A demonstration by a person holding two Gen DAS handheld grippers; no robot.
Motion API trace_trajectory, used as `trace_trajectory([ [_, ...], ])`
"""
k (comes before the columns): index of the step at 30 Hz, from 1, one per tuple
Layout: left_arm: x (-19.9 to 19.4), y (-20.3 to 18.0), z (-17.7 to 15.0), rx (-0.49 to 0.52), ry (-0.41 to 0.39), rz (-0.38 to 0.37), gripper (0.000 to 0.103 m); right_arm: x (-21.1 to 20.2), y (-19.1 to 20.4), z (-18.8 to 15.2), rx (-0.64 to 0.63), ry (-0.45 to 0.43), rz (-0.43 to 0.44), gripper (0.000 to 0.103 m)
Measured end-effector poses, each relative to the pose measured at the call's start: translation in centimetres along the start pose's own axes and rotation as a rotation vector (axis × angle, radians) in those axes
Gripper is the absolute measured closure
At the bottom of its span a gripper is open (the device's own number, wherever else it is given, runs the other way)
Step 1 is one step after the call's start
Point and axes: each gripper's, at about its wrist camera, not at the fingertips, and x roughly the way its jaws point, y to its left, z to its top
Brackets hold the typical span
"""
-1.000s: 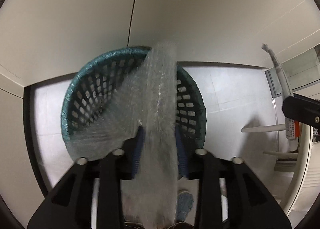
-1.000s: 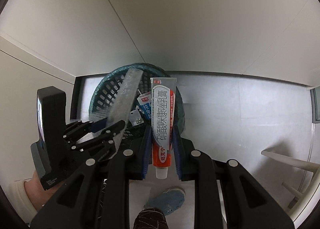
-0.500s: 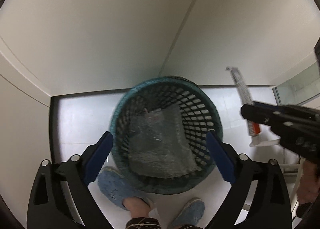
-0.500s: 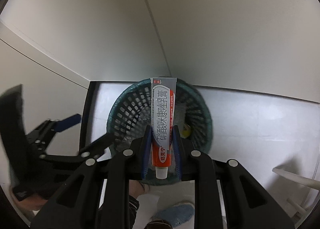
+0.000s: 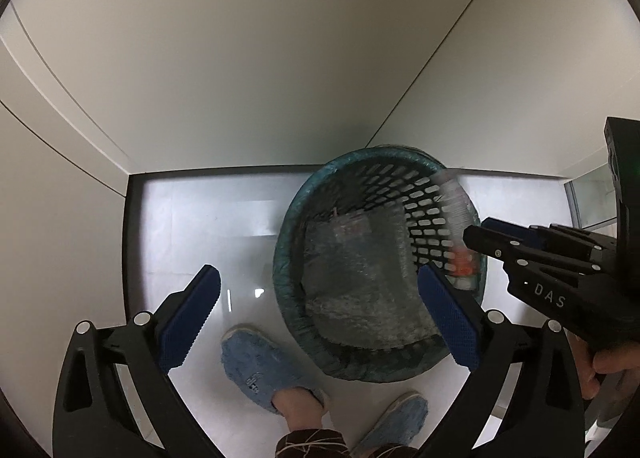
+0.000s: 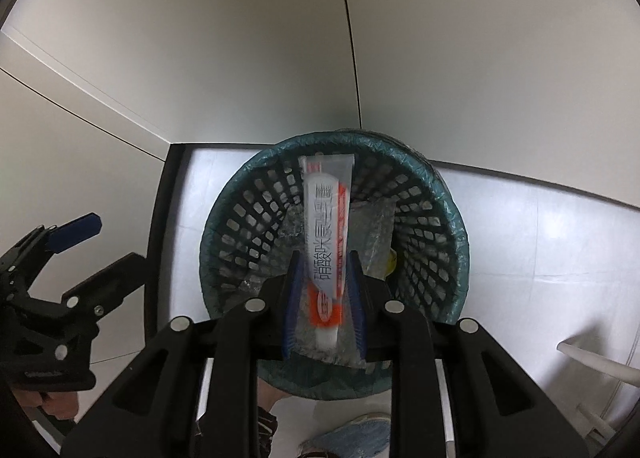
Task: Collect trash
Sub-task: 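Open the left tool to drop the bubble wrap while the right tool releases the tube, then raise both tools from the basket back up to the counter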
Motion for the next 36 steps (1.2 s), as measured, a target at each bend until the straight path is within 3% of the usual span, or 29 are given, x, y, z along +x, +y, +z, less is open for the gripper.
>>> trace_trajectory([
  [4,-0.2,0.3,0.3,-0.008,0.005,0.005,0.006,-0.4,0.2,0.4,-0.007,-0.015,-0.013,0.055],
  [9,-1.5,0.2,0.9,-0.019,0.003,0.015,0.006,-2.6,0.2,0.7,-0.002,-0.048,-0.032,0.028],
  [14,-4.3,-0.3,1.5,-0.023,-0.009,0.022,0.006,-6.7,0.3,1.0,0.004,-0.094,-0.054,0.016],
  [24,-13.0,-2.8,3.1,-0.017,-0.037,0.039,0.006,-18.4,0.7,1.7,0.004,-0.185,-0.111,0.009],
  [36,-29.4,-6.1,5.9,-0.056,-0.092,0.072,0.006,-35.1,1.3,2.2,0.021,-0.274,-0.146,0.009],
])
